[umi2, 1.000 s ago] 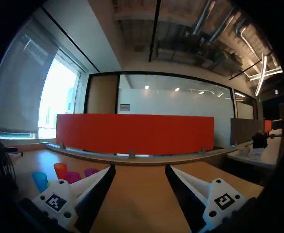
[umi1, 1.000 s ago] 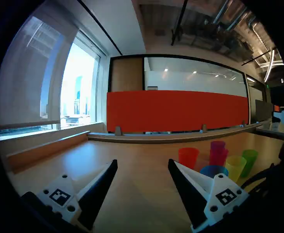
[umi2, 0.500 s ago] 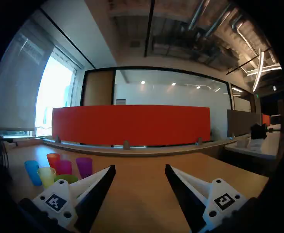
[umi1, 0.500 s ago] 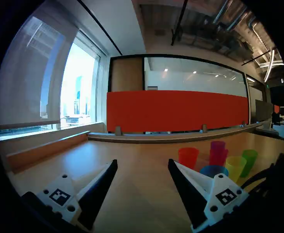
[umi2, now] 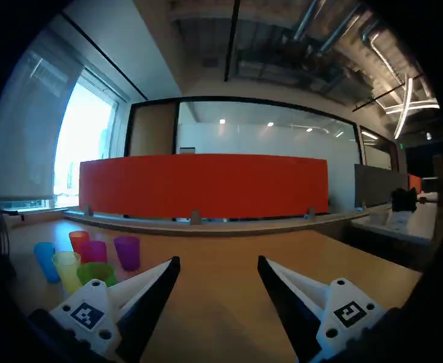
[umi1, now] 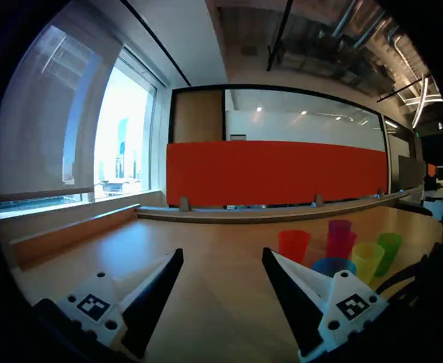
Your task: Pour water
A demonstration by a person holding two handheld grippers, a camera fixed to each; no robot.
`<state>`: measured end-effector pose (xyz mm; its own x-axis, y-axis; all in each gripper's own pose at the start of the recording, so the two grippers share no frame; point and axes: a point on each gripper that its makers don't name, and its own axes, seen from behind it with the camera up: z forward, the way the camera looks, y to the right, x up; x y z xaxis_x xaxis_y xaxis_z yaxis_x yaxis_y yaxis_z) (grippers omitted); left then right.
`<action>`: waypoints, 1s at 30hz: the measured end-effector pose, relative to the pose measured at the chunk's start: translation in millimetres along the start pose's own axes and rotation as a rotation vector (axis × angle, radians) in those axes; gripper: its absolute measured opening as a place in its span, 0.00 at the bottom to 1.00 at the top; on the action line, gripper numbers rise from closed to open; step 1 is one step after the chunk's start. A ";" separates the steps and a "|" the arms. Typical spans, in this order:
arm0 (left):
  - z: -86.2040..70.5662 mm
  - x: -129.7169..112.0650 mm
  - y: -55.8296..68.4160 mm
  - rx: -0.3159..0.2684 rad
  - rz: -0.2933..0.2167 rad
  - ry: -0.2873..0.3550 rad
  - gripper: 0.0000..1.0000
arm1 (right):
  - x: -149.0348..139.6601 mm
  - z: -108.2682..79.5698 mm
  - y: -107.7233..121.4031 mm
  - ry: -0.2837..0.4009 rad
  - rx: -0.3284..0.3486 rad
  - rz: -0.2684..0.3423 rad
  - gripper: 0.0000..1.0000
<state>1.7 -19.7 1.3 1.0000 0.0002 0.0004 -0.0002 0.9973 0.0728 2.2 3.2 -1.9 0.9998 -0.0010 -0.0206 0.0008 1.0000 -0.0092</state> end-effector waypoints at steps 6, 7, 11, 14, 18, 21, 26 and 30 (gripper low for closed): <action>0.0 0.2 -0.5 0.000 0.000 0.000 0.97 | -4.4 0.1 0.7 -0.020 -0.001 -0.001 0.99; -0.1 0.1 -0.5 0.000 0.000 0.000 0.97 | -4.3 0.2 0.6 -0.020 -0.001 0.000 0.99; -0.2 -0.3 -0.5 0.000 0.000 0.000 0.97 | -4.3 1.0 0.4 -0.021 -0.001 0.000 0.99; -0.2 -0.4 -0.5 0.000 0.000 0.000 0.97 | -4.2 1.8 0.4 -0.021 -0.002 0.000 0.99; 0.1 -0.3 -0.1 0.000 0.000 0.000 0.97 | -3.6 2.6 0.4 -0.022 -0.001 0.000 0.99; 0.2 -0.4 -0.2 0.000 0.000 0.000 0.97 | -3.8 2.7 0.5 -0.022 -0.002 0.000 0.99; -0.4 0.0 -0.2 0.000 0.000 0.000 0.97 | -4.4 3.1 0.7 -0.022 -0.002 0.001 0.99; -0.4 -0.2 -0.3 0.000 0.000 0.000 0.97 | -4.5 3.4 0.8 -0.022 -0.002 0.000 0.99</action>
<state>1.5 -20.0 0.9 1.0000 0.0004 0.0005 -0.0004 0.9973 0.0730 -2.2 4.0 1.6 1.0000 -0.0005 0.0015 0.0005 0.9999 -0.0111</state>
